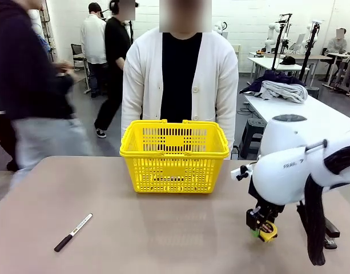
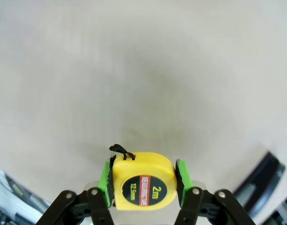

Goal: Place the items the person wants into the basket.
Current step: Pick up the item the person points to and place it in the Market Basket.

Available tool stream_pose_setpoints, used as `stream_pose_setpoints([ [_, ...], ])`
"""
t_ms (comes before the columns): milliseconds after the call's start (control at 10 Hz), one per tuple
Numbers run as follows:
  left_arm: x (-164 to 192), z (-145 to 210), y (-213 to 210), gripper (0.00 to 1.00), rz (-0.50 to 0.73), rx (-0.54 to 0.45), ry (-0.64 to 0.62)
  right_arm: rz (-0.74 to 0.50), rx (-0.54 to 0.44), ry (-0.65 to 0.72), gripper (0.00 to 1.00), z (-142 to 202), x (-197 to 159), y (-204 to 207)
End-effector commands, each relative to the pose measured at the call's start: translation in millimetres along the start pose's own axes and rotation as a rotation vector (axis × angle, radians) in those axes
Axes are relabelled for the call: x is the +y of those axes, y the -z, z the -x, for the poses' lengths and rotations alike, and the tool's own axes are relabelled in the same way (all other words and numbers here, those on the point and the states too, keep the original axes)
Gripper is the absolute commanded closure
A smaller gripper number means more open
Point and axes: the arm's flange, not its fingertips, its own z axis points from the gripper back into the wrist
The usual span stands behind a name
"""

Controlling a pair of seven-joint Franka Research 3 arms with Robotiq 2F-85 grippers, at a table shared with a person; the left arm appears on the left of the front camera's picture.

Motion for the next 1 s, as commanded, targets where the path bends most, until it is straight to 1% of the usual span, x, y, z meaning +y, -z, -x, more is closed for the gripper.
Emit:
stream_pose_setpoints([
  [0,0.1,0.9,-1.3,0.0,0.004,-0.021,0.022,0.008,-0.027,0.028,0.44,46.8,11.6,-102.8],
  [100,0.1,0.9,-1.3,0.0,0.004,-0.021,0.022,0.018,-0.037,0.039,0.44,55.8,9.2,-148.8],
  [200,0.1,0.9,-1.3,0.0,0.004,-0.021,0.022,0.007,-0.019,0.048,0.44,63.3,6.4,-188.3],
  [300,0.1,0.9,-1.3,0.0,0.004,-0.021,0.022,0.002,-0.01,0.058,0.44,67.4,3.1,-214.2],
  [400,0.1,0.9,-1.3,0.0,0.004,-0.021,0.022,-0.005,-0.026,0.066,0.44,70.7,1.7,-233.5],
  [600,0.1,0.9,-1.3,0.0,0.004,-0.021,0.022,0.002,-0.048,0.066,0.44,75.1,3.8,-248.9],
  [900,0.1,0.9,-1.3,0.0,0.004,-0.021,0.022,0.027,-0.036,0.075,0.44,76.1,4.7,-247.3],
])
